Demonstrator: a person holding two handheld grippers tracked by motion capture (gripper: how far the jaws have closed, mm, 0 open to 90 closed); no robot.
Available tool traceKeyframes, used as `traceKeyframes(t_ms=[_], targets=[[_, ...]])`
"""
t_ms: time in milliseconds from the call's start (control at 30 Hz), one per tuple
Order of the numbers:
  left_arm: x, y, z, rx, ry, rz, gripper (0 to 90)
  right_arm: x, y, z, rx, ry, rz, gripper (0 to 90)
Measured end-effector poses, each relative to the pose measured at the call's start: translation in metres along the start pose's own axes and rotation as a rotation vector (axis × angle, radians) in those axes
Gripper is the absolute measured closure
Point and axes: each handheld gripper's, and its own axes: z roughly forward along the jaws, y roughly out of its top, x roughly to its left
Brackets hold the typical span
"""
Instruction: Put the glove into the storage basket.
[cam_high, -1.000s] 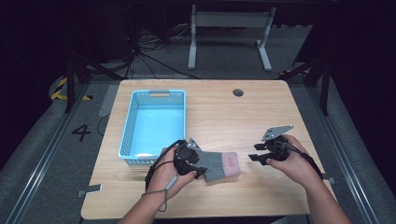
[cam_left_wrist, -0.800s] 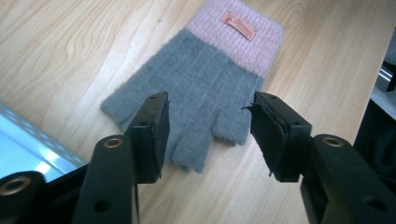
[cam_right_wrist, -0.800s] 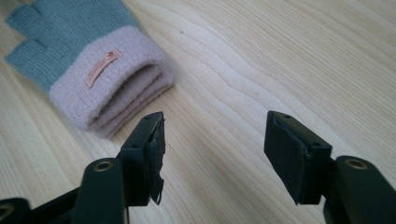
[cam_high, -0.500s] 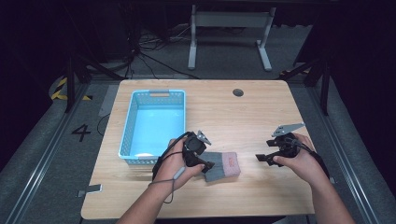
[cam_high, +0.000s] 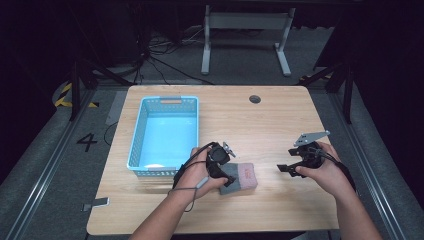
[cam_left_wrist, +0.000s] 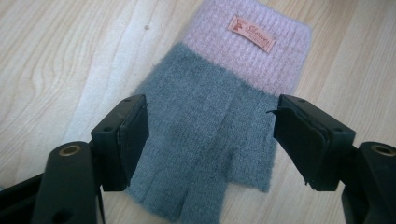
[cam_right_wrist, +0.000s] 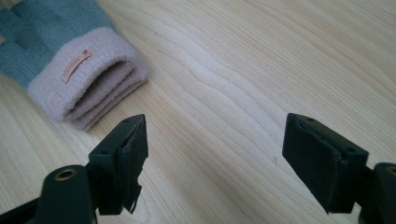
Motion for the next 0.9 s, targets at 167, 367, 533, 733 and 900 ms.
traceKeyframes(t_ms=[167, 367, 533, 733, 900], targets=[[-0.001, 0.001, 0.011, 0.020, 0.005, 0.013, 26.6, 0.001, 0.000, 0.001, 0.004, 0.006, -0.001, 23.1], [-0.001, 0.001, 0.022, 0.053, -0.010, 0.017, 26.9, -0.001, -0.002, 0.004, 0.016, 0.008, 0.002, 23.2], [-0.002, 0.001, 0.028, 0.071, 0.006, 0.022, 26.1, 0.000, -0.003, 0.006, 0.034, 0.012, -0.003, 23.3], [-0.003, 0.000, 0.034, 0.083, 0.008, 0.019, 22.5, 0.000, -0.003, 0.008, 0.049, 0.023, 0.001, 23.9], [-0.007, -0.001, 0.038, 0.092, 0.031, 0.039, 18.0, 0.002, -0.003, 0.010, 0.050, 0.029, -0.005, 24.1]])
